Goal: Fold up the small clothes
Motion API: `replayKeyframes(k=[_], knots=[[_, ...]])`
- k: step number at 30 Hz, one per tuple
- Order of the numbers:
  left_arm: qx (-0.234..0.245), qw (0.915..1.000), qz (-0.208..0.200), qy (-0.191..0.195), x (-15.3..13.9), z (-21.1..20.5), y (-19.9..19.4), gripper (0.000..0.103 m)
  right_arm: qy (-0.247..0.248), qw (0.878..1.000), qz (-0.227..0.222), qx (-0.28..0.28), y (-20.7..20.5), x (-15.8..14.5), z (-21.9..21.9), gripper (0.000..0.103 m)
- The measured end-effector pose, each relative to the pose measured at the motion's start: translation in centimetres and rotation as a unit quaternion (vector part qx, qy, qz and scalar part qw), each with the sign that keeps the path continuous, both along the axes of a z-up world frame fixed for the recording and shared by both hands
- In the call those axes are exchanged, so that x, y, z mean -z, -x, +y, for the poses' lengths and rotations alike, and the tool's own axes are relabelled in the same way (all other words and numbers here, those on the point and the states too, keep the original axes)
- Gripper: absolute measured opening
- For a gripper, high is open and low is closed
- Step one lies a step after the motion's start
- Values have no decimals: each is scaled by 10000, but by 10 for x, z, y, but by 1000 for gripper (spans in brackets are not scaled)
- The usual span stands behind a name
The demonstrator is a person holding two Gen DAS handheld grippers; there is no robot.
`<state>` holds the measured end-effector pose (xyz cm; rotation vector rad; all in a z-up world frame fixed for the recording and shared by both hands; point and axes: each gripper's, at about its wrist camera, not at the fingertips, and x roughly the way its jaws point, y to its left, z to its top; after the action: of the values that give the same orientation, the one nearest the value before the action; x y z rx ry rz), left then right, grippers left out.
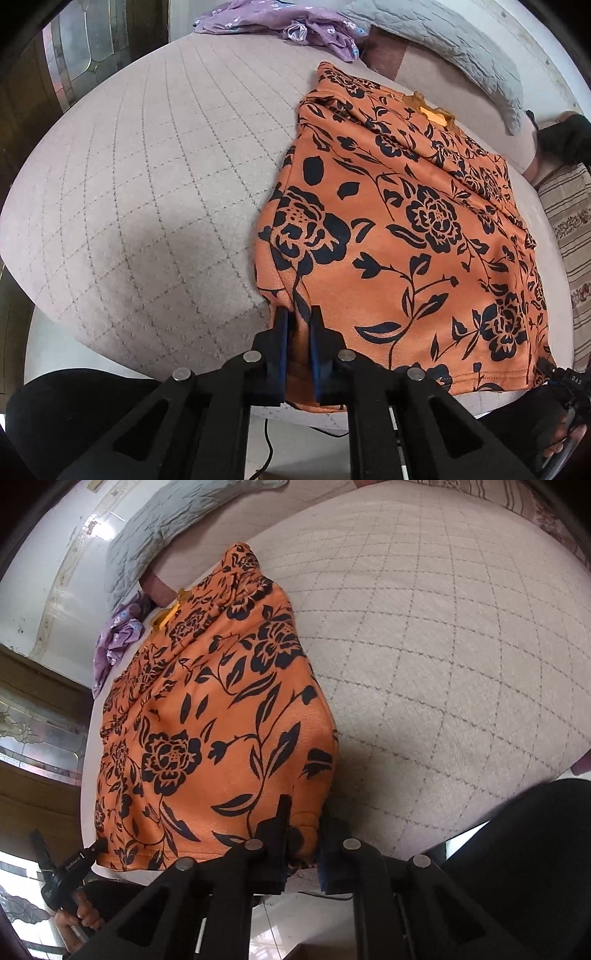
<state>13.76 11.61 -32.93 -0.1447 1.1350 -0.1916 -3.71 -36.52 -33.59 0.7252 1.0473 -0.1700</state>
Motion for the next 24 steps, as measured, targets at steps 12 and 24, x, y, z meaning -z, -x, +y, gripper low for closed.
replayKeyframes(k=[12,24], knots=[[-97,9988,-49,485,2,5,-5,7,105,9999,-57,-115,-3,-3,12,9],[473,9884,-999,1042,-97,9,-16,7,-219,9876,-1555,-63,-6,-99,-4,8]])
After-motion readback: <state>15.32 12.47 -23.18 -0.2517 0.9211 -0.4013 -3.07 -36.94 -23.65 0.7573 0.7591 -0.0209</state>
